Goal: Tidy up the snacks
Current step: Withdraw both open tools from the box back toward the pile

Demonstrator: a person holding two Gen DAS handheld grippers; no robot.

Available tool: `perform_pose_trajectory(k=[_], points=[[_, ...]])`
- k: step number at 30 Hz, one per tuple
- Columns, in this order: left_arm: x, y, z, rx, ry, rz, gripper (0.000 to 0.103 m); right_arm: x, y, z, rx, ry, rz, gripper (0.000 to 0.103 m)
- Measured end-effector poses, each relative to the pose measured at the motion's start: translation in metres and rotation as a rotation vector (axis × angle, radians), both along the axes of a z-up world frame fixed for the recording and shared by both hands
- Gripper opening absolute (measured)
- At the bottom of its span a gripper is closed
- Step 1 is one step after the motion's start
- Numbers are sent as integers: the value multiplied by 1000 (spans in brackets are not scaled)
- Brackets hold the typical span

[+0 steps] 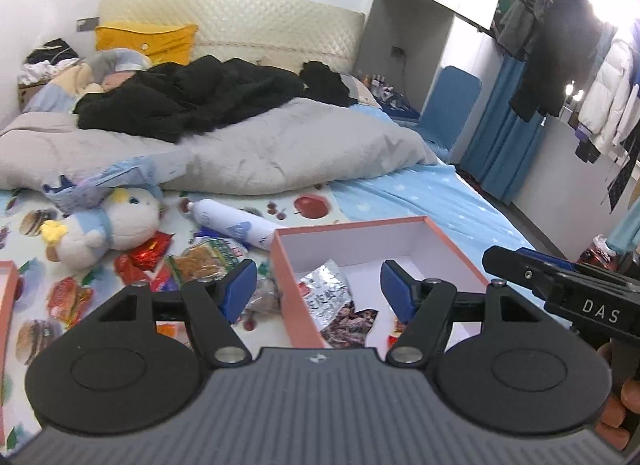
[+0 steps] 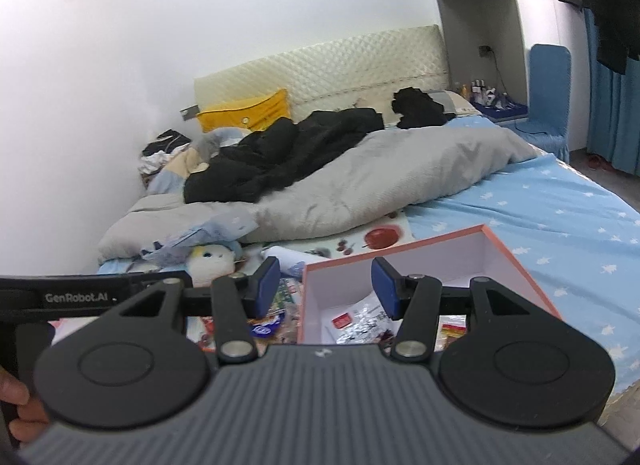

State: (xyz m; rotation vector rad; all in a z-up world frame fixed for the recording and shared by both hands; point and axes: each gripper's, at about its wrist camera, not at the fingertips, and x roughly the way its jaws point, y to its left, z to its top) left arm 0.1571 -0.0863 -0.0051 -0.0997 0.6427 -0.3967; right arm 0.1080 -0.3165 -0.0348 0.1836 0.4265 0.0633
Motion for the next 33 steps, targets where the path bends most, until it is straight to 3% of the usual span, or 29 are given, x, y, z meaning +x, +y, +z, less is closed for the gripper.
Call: perform_pose_trajectory(k=[18,33], points=[[-64,62,-14,23,-23,133,73,-35,66,-23,-38,-2,114,54],[-108,87,-30,66,-42,187,73,-61,88,-49,27,61,185,54]])
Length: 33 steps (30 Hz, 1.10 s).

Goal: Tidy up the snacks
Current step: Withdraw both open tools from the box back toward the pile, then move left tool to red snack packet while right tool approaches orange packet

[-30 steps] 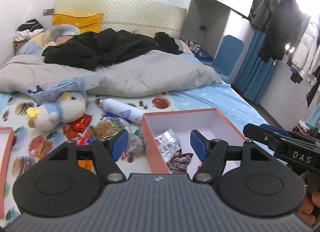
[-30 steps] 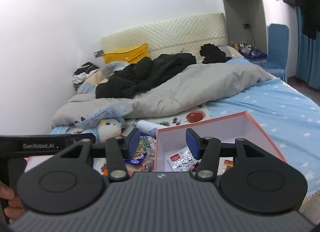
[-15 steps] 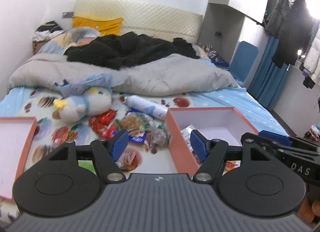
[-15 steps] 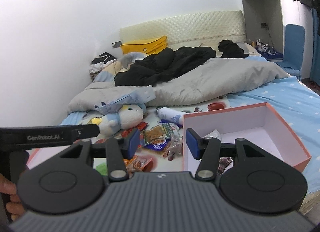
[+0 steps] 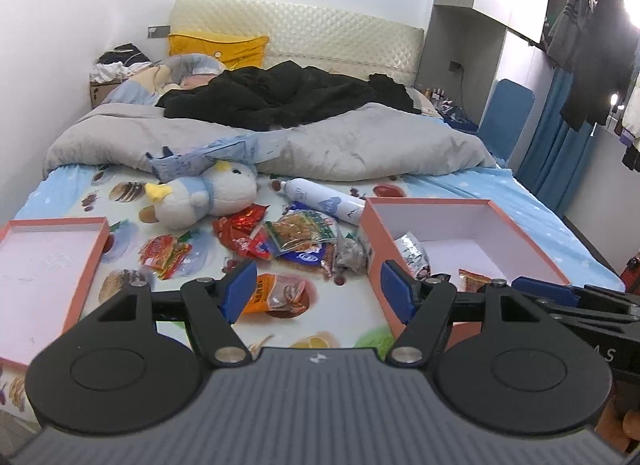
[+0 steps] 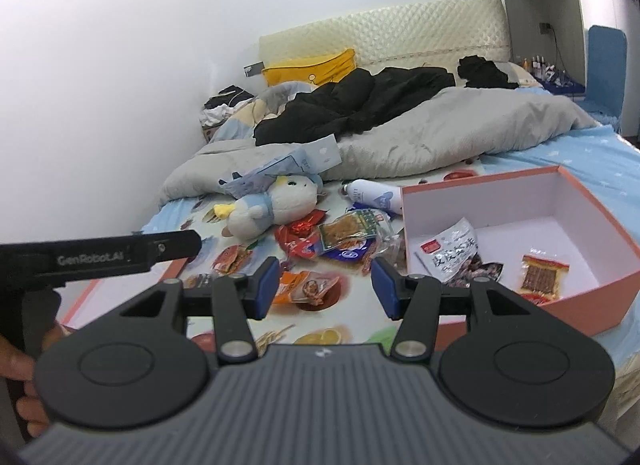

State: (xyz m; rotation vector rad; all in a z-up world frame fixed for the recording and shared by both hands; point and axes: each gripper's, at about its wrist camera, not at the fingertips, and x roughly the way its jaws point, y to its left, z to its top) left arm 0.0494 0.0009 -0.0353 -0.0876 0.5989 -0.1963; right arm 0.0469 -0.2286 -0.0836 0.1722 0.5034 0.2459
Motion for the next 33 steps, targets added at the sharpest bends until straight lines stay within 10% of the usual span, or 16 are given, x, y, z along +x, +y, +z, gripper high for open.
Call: perform_pose_trajectory(k=[19,33], points=[[-19,46,-61,-52,149,106,74,-11,38,-37,-56,96,91,54],[109,90,-146,80,297,108,86,75,58,-83,-81,228,139,58]])
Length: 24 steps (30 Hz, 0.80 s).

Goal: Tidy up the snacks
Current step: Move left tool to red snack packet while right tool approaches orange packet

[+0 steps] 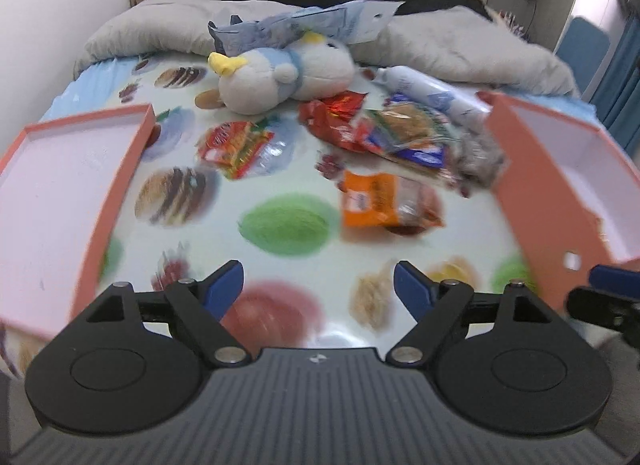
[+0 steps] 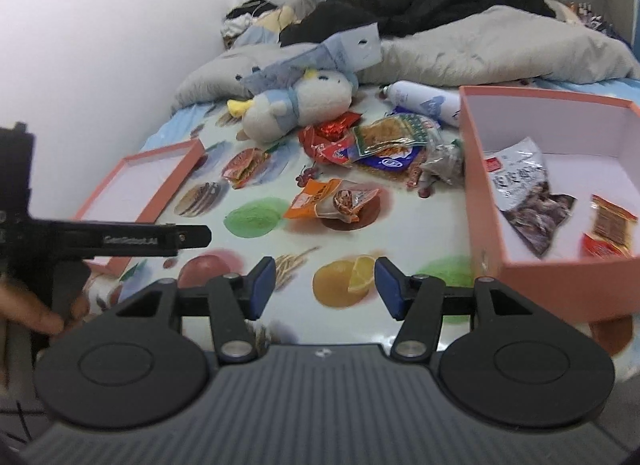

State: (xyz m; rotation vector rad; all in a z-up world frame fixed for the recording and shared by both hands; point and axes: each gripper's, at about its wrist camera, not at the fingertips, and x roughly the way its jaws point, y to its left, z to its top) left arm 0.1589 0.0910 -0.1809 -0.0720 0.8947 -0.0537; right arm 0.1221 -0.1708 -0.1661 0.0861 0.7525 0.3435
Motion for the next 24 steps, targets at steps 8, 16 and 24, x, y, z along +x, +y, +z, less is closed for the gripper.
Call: perform_pose_trajectory(k=[8,16,24], points=[[115,23,-19,96,129,-10,87,87,20,-23,-8,148,26,57],[161,16,1,158,43,-139,100,134,34,-25,-10,135,151,71],[184,27,-62,257,16,-193,100,150,58,-76,-33,43,193,72]])
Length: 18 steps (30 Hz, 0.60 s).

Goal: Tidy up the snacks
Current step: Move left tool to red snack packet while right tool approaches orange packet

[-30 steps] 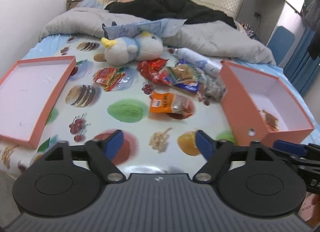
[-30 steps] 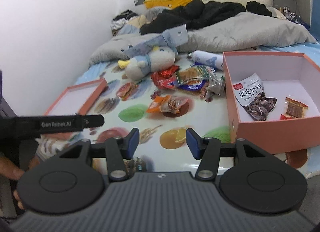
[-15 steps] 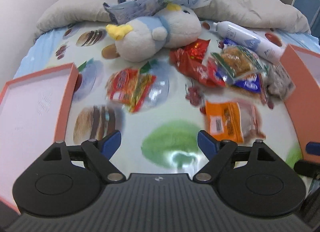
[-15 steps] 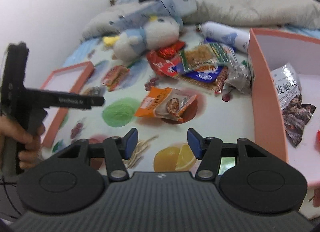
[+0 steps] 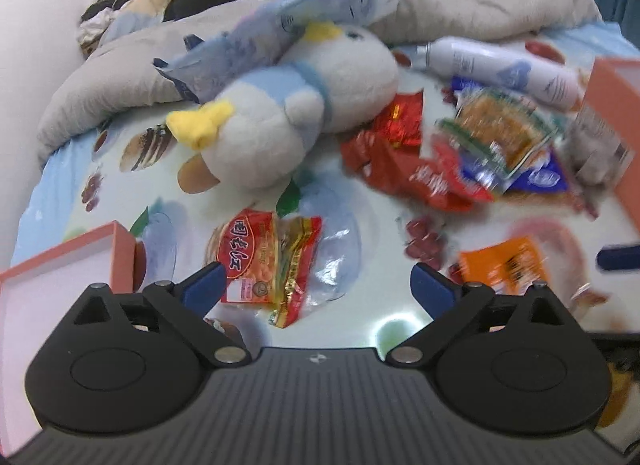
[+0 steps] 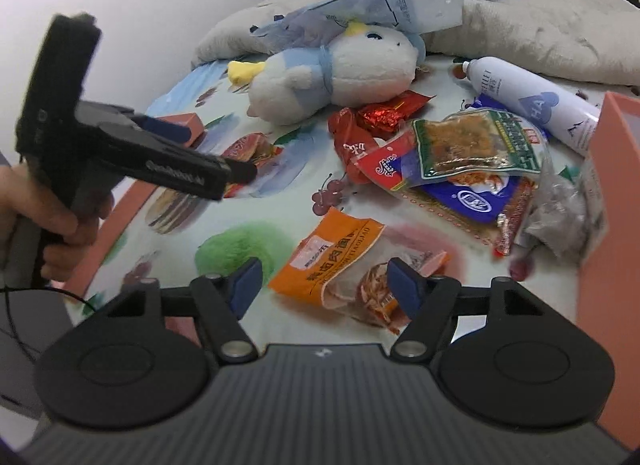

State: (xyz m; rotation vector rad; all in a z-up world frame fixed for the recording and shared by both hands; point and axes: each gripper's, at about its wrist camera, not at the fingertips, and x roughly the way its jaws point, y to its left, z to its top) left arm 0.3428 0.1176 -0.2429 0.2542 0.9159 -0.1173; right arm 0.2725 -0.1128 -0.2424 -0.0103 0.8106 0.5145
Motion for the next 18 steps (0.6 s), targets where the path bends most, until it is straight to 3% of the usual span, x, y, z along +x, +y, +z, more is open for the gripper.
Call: perform_pose_trajectory(k=[3,9,13,18], points=[[1,9,-13,32,-37,0,100,-1,6,-7,-48,-50,-28,91],[22,24,-34,72,-41,-22,102,14,4,-14,-34,-37,-96,91],[43,34,-54,39,6,-44,103,20,7,-20,-39,-52,-91,91],[56,37,-57,31,-15,-67,103,25,15,-32,-81,-68,-77,91]])
